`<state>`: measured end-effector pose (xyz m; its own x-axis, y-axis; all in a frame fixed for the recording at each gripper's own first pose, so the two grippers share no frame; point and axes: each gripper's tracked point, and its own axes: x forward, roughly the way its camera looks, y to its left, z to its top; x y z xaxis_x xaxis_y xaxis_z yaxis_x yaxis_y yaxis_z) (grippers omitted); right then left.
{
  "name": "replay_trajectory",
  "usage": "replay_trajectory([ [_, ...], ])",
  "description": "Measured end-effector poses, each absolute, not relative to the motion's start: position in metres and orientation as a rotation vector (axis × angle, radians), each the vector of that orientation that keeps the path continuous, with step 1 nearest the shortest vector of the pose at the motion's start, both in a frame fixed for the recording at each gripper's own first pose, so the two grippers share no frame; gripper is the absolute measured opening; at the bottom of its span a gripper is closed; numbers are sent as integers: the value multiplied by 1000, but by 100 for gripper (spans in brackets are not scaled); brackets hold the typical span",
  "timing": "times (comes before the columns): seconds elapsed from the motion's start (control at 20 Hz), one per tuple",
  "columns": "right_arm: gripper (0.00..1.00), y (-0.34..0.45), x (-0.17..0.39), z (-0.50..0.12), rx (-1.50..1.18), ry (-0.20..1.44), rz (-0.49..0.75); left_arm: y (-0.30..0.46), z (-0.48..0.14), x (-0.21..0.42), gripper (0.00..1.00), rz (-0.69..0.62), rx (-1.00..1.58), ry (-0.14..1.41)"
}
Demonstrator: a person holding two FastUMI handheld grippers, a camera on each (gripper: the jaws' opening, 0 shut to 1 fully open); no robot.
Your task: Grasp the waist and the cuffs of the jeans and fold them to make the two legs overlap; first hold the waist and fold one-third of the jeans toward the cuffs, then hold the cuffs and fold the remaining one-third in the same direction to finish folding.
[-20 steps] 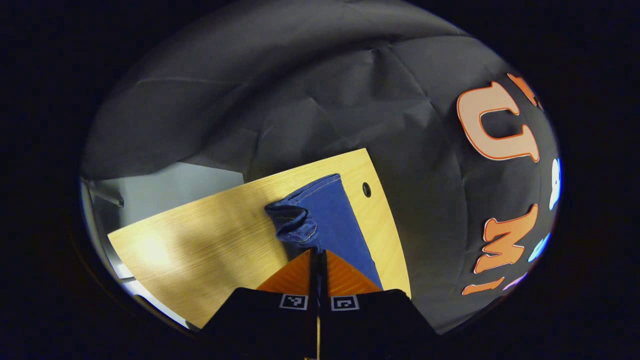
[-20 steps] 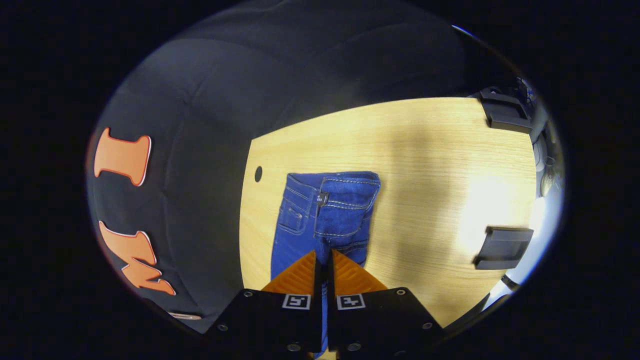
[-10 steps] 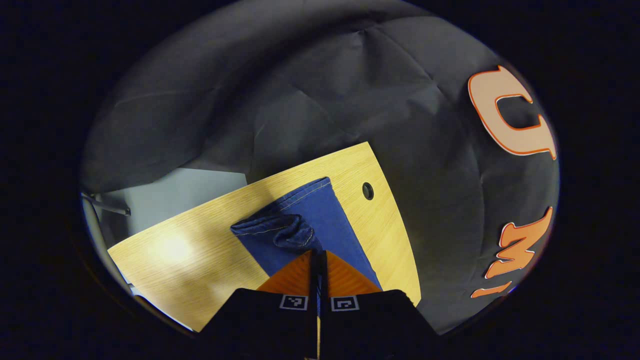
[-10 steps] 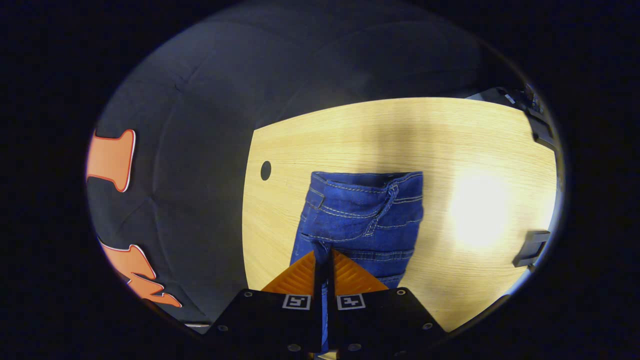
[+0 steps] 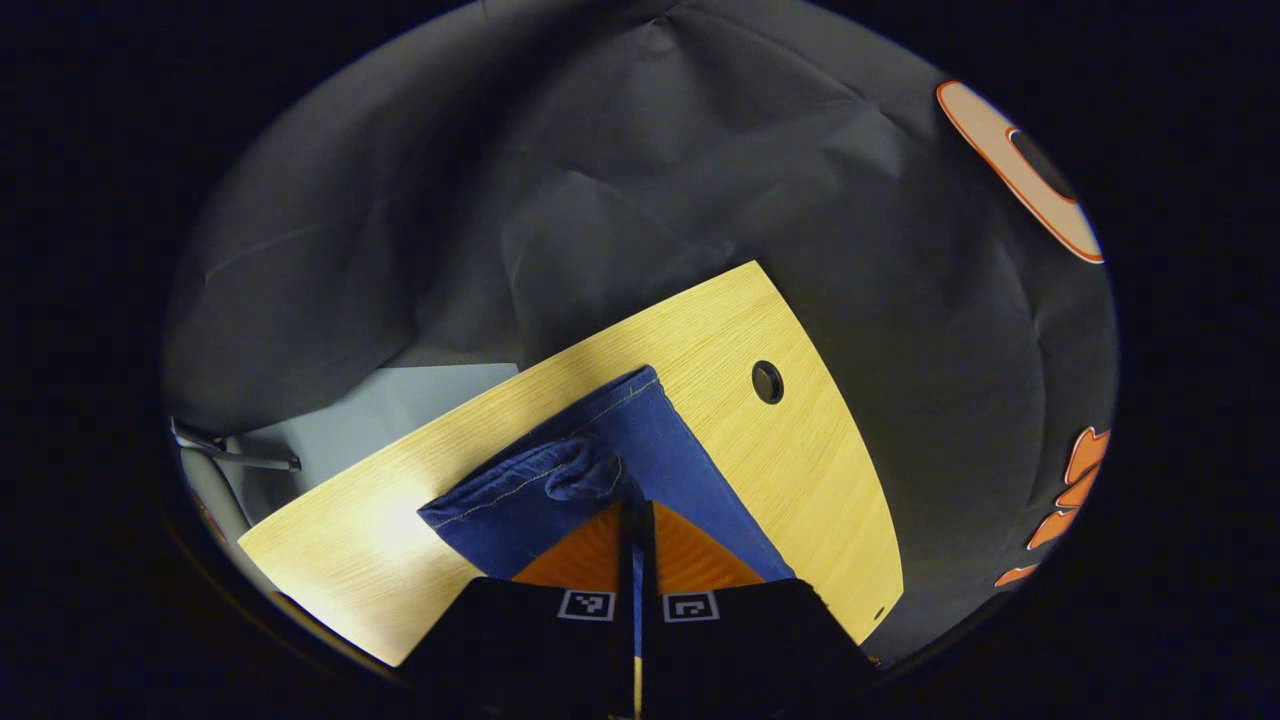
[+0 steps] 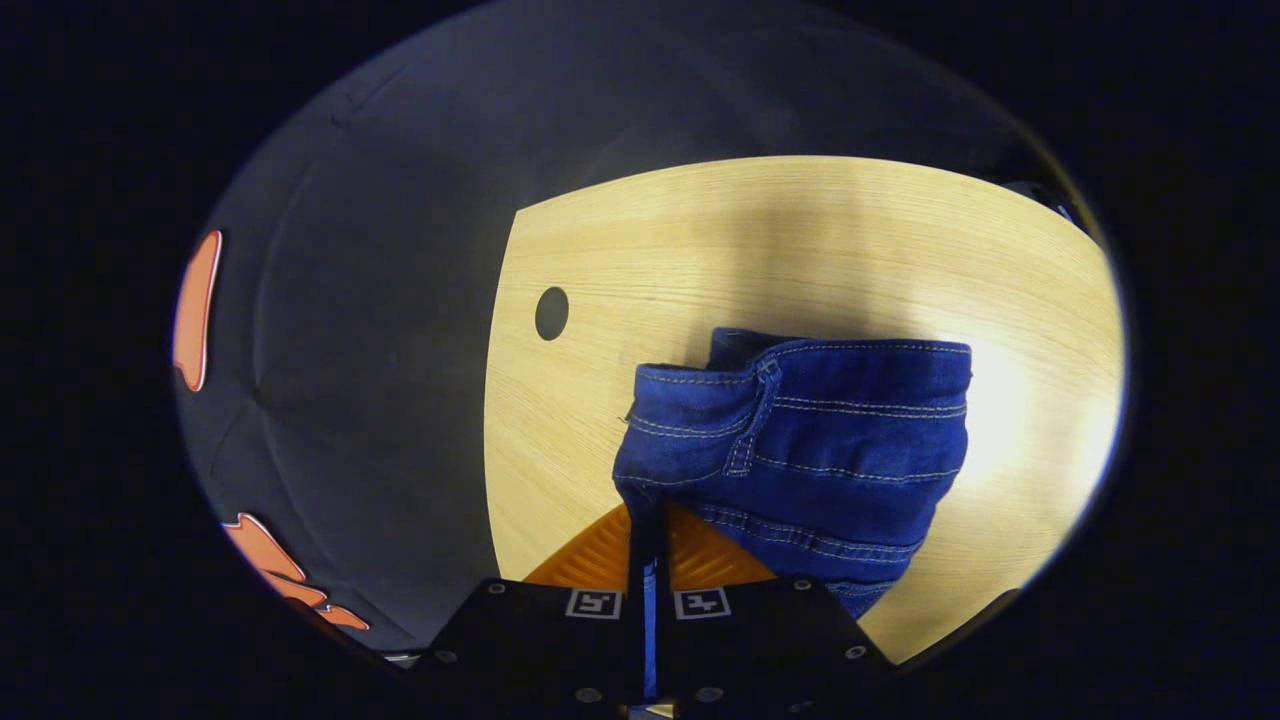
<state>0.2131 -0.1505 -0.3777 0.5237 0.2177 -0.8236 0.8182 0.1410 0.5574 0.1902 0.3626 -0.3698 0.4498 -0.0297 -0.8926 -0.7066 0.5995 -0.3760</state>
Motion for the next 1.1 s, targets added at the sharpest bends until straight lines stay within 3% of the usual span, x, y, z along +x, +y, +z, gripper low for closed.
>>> replay_trajectory([
  [0.15, 5, -146, 221, -381, 1376, 1008, -536, 374, -362, 207, 9, 476, -741, 985],
  [0.2, 5, -147, 223, -378, 1356, 1008, -528, 372, -348, 212, 25, 450, -721, 949],
  [0.25, 5, -146, 223, -372, 1334, 993, -504, 365, -338, 219, 23, 412, -710, 918],
  [0.3, 0, -151, 223, -368, 1302, 969, -491, 359, -326, 226, 41, 370, -697, 883],
  [0.35, 27, -155, 215, -362, 1262, 954, -486, 351, -312, 230, 48, 333, -673, 851],
  [0.4, 34, -158, 207, -358, 1223, 945, -485, 345, -301, 235, 60, 303, -633, 820],
  [0.45, 52, -162, 198, -353, 1183, 936, -484, 334, -287, 239, 72, 278, -587, 791],
  [0.5, 50, -167, 189, -348, 1143, 930, -490, 327, -278, 241, 86, 259, -550, 766],
  [0.6, 76, -176, 175, -346, 1066, 934, -503, 309, -266, 237, 93, 209, -493, 735],
  [0.65, 82, -178, 168, -348, 1021, 940, -508, 299, -259, 236, 88, 179, -474, 708],
  [0.75, 88, -184, 145, -353, 928, 964, -527, 280, -237, 237, 89, 149, -422, 621],
  [0.85, 95, -186, 127, -362, 888, 993, -535, 267, -214, 232, 97, 121, -321, 522],
  [1.1, 98, -195, 106, -388, 905, 1017, -586, 221, -171, 217, 98, 61, -155, 428],
])
